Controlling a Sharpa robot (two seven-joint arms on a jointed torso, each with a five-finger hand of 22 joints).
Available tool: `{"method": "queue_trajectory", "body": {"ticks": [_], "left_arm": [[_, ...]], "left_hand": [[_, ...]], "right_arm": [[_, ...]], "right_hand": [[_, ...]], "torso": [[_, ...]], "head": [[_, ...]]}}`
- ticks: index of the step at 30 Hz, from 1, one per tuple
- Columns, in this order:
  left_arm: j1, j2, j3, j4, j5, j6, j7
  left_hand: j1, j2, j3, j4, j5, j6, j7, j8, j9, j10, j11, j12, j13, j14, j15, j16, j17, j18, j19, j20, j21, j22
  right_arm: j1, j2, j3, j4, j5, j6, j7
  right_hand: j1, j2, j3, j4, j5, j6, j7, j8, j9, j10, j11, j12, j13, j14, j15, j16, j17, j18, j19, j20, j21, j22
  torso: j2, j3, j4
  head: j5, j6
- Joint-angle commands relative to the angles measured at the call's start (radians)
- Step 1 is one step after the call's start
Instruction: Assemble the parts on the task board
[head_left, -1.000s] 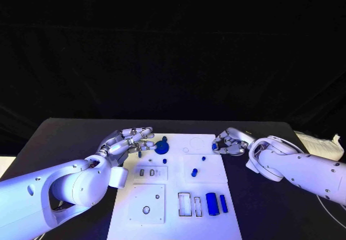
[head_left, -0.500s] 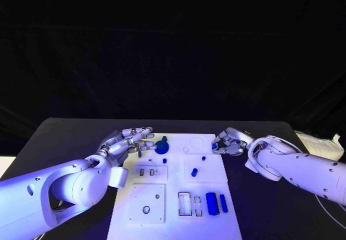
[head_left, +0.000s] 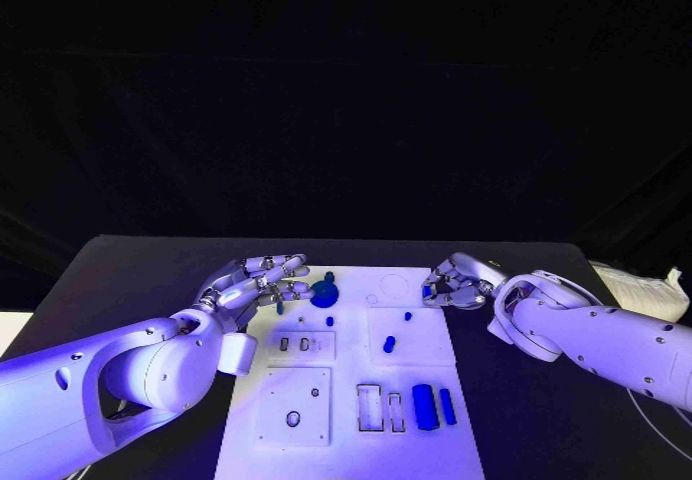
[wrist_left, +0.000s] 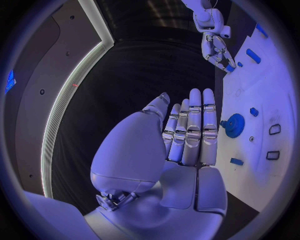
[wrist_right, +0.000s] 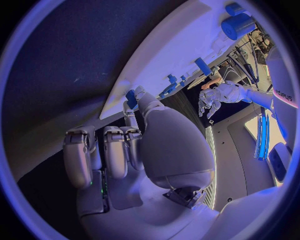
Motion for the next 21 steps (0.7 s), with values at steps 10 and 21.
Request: {"method": "queue_trajectory", "body": {"ticks": [10,21], "left_arm": [[0.001,0.000,0.001,-0.010,0.001,0.019,0.005],[0.001,-0.002,0.001,-0.024,0.001,0.021,0.009]], "left_hand": [[0.010,-0.004,0.006,-0.002,-0.004,-0.001,0.004,-0.004,0.000,-0.008,0.000,-0.003,-0.001,-0.002,0.004,-0.004,0.001,0.019,0.003,0.002,-0.007,-0.001],[0.010,-0.004,0.006,-0.002,-0.004,-0.001,0.004,-0.004,0.000,-0.008,0.000,-0.003,-0.001,-0.002,0.004,-0.004,0.001,0.019,0.003,0.002,-0.007,-0.001]], "right_arm": [[0.018,-0.003,0.004,0.142,-0.037,-0.043,-0.088],[0.019,0.078,0.000,0.247,-0.144,-0.032,-0.195]], "right_hand": [[-0.012,0.027,0.008,0.007,0.014,0.042,-0.035,0.004,0.018,0.104,-0.011,0.003,0.263,0.104,-0.011,0.004,0.263,-0.010,0.094,-0.014,0.007,0.247],[-0.019,0.036,0.011,0.010,0.012,0.038,-0.035,-0.001,0.018,0.102,-0.012,-0.002,0.261,0.104,-0.013,0.004,0.263,-0.010,0.092,-0.017,0.005,0.244]], "torso": [[-0.005,-0.0019,0.0010],[-0.008,-0.0056,0.0054]], "head": [[0.006,0.000],[0.018,-0.013]]}}
